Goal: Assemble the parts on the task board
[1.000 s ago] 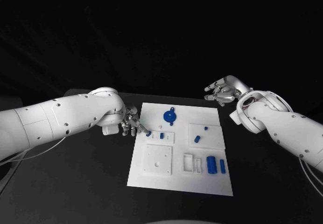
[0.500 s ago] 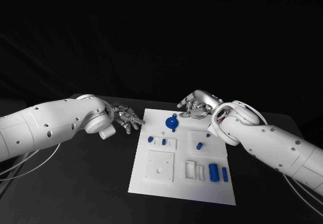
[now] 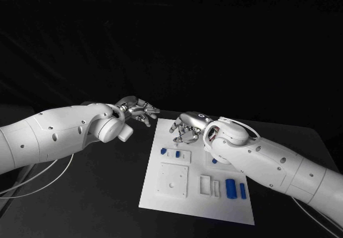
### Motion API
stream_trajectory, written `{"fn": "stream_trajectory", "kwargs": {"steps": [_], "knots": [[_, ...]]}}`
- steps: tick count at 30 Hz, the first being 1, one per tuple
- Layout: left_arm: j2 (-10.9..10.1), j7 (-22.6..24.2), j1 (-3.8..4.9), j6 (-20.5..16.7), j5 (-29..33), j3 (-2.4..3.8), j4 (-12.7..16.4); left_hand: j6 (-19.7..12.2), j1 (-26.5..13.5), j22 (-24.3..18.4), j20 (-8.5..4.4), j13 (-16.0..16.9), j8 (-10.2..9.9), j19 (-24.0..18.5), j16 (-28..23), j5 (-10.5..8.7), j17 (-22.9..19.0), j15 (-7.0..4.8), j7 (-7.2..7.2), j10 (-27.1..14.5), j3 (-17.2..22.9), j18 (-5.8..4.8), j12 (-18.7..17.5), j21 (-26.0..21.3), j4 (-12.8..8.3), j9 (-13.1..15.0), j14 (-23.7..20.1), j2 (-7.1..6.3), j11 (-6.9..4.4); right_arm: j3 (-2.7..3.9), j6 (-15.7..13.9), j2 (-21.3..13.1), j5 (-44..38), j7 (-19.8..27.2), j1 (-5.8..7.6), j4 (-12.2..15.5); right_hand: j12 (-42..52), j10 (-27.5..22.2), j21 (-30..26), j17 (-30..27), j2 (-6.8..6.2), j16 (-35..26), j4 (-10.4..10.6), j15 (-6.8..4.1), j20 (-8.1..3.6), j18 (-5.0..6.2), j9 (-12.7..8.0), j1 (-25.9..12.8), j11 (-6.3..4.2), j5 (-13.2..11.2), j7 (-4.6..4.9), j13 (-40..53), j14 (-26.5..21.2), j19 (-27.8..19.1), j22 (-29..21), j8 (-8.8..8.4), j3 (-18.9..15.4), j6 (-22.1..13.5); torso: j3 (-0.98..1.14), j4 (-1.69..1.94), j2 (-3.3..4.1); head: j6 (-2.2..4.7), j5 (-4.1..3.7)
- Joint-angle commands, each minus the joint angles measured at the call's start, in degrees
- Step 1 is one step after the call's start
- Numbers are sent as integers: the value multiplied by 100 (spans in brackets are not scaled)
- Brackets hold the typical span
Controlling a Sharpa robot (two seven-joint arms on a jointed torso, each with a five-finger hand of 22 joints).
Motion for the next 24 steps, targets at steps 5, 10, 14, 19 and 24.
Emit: {"fn": "stream_trajectory", "kwargs": {"steps": [5,10,14,19,24], "knots": [[52,875,6,-882,606,6,66,40,-35,-45,6,0,-40,27,-77,36,26,-3,9,36,2,-7,-40,-19,-29,-3,53,9,11,-251,48,301,-540,75,55,-219,152,120,182,99,74,139,18,4,-2,-41,-7,-18,-4,-32,-12,168,58,302,191,-25,-78,32,15,8,12,15,54],[68,1069,8,-1119,788,6,72,42,-48,-87,9,0,-35,27,-128,43,40,0,9,35,1,-7,-50,-18,-22,-2,59,6,15,-378,33,481,-699,-12,64,-370,236,180,260,161,58,225,21,10,3,-47,-7,-24,-5,-52,-12,258,71,310,219,-24,-94,16,3,34,19,18,53],[75,1156,15,-1195,881,6,86,42,-49,-88,9,0,-35,27,-129,43,41,0,9,35,1,-7,-50,-18,-21,-2,60,6,15,-469,15,593,-806,-74,66,-489,227,182,290,178,29,240,14,-2,-2,-52,-9,-11,-29,-112,-23,272,65,307,232,-24,-126,-84,-14,59,30,7,34],[85,1212,22,-1222,928,6,114,37,-62,-151,11,-1,-29,30,-186,44,64,2,8,34,2,-7,-58,-15,-3,-2,78,8,16,-584,29,685,-867,-94,64,-569,154,178,276,180,-4,232,-41,-11,-11,-59,-14,111,-52,-293,-20,252,69,303,230,-26,-239,-297,-20,69,31,-2,45],[92,1235,26,-1222,940,6,122,39,-67,-157,12,0,-27,30,-190,40,68,3,7,35,1,-8,-58,-15,2,-2,79,9,17,-631,70,718,-881,-75,60,-580,131,180,279,180,11,225,-73,-14,-15,-63,-13,158,-57,-291,-21,260,69,302,237,-23,-285,-328,-22,60,27,-23,72]]}}
